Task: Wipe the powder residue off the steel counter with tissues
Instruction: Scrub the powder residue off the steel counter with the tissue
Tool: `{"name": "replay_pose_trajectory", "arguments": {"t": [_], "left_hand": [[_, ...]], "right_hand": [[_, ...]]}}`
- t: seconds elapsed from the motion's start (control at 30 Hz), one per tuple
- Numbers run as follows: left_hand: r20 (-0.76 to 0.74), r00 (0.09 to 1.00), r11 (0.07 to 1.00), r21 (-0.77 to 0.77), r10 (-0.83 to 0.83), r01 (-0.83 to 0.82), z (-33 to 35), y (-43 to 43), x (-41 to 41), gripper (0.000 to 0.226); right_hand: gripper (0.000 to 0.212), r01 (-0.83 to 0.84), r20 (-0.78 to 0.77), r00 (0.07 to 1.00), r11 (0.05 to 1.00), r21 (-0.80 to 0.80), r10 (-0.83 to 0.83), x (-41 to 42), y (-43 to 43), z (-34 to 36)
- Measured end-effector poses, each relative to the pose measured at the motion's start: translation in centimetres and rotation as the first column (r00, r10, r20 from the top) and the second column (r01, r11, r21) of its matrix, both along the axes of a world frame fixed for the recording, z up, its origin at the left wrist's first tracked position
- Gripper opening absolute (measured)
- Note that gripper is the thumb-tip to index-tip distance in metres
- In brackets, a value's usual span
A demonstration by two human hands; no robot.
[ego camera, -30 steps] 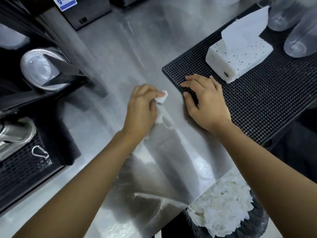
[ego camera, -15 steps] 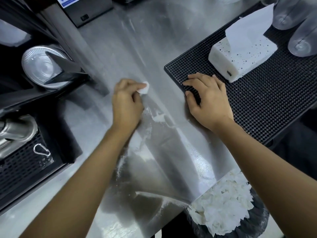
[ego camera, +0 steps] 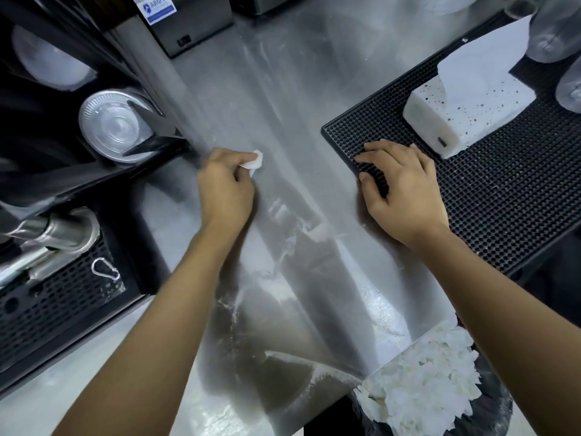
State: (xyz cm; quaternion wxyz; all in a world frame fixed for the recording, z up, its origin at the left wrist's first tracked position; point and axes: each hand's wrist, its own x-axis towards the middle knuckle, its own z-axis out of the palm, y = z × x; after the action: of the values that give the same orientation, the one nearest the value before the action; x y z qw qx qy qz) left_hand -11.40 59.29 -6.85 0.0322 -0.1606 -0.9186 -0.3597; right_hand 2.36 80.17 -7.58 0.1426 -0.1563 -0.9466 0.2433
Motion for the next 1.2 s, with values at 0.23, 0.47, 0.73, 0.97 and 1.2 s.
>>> {"name": "replay_pose_trajectory", "arguments": {"t": [0.23,0.47,0.73,0.97,1.2], "left_hand": [[0.08,0.945,0.948,0.072,-0.317,0.312,0.1,0.6,8.8,0.041],[0.049,0.997,0.997,0.046,0.062,-0.065,0.8,-2.6,3.1,0.023],[0.012,0.993,0.993,0.012,-0.117,0.117,-0.2,0.7,9.5,0.03],[0.122,0.985,0.987,0.121,-0.125,0.11,1.3,-0.2,9.5,0.029],[0.035,0.998,0.997,-0.063,0.057,-0.054,0.4,-3.7,6.8,0.024]], "right_hand": [[0.033,-0.002,-0.009,1.0,1.0,0.0,0.002,0.0,0.1,-0.2],[0.031,-0.003,0.001,1.0,1.0,-0.001,0.003,0.0,0.2,-0.2],[0.033,-0.005,-0.012,1.0,1.0,-0.024,0.005,0.1,0.2,-0.3],[0.025,-0.03,-0.151,0.989,0.983,-0.18,0.003,1.7,0.1,0.3],[0.025,0.063,-0.203,0.971,0.955,-0.29,-0.126,8.7,-0.1,0.5]]}}
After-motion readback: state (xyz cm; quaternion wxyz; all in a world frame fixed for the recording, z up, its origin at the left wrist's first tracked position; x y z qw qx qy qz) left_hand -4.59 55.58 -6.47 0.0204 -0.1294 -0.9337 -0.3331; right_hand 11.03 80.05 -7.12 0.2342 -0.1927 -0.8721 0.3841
